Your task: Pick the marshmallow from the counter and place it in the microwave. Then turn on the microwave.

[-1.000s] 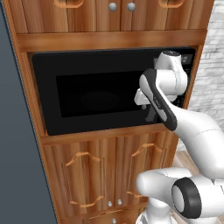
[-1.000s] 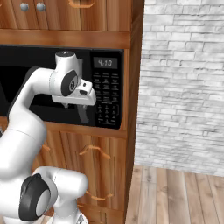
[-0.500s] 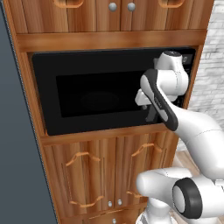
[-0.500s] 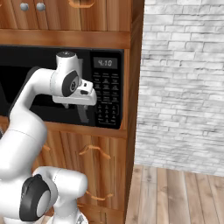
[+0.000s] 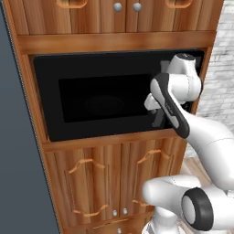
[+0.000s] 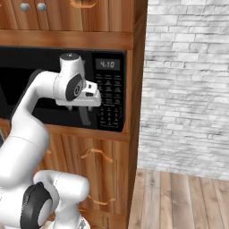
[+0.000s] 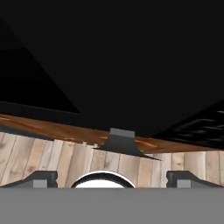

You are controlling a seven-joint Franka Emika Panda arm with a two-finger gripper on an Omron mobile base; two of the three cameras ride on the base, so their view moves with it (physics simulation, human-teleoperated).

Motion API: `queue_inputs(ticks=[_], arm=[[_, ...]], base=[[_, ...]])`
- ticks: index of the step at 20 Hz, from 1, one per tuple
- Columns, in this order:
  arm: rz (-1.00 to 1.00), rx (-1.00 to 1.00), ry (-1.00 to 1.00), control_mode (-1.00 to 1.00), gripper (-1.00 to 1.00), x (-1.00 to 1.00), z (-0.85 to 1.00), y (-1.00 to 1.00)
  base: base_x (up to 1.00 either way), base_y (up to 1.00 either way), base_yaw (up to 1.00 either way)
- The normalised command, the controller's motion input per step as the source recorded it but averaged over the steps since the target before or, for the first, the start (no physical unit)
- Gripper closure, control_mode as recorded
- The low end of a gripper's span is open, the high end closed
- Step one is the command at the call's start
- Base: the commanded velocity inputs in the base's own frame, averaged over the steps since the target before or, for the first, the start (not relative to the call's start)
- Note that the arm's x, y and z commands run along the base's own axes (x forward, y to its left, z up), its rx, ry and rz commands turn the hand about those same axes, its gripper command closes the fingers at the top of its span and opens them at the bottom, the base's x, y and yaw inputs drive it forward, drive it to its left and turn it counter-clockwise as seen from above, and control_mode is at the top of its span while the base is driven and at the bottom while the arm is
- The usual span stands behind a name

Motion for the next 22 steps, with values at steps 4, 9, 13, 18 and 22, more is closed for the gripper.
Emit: queue_inputs(ticks=[4,9,13,18,22], arm=[[0.04,0.0,-0.13,-1.0,-1.0,0.0,0.0,-0.07],[0.01,0.0,-0.16,-1.0,-1.0,0.0,0.0,-0.03],[0.0,0.0,-0.12,-1.0,-1.0,0.02,0.02,0.0],[-0.02,0.0,-0.08,-1.0,-1.0,0.02,0.06,0.0],[-0.04,0.0,-0.06,-1.0,-1.0,0.01,0.13,0.0]], base=[[0.0,0.0,0.0],[0.0,0.0,0.0],[0.0,0.0,0.0],[0.0,0.0,0.0],[0.0,0.0,0.0]])
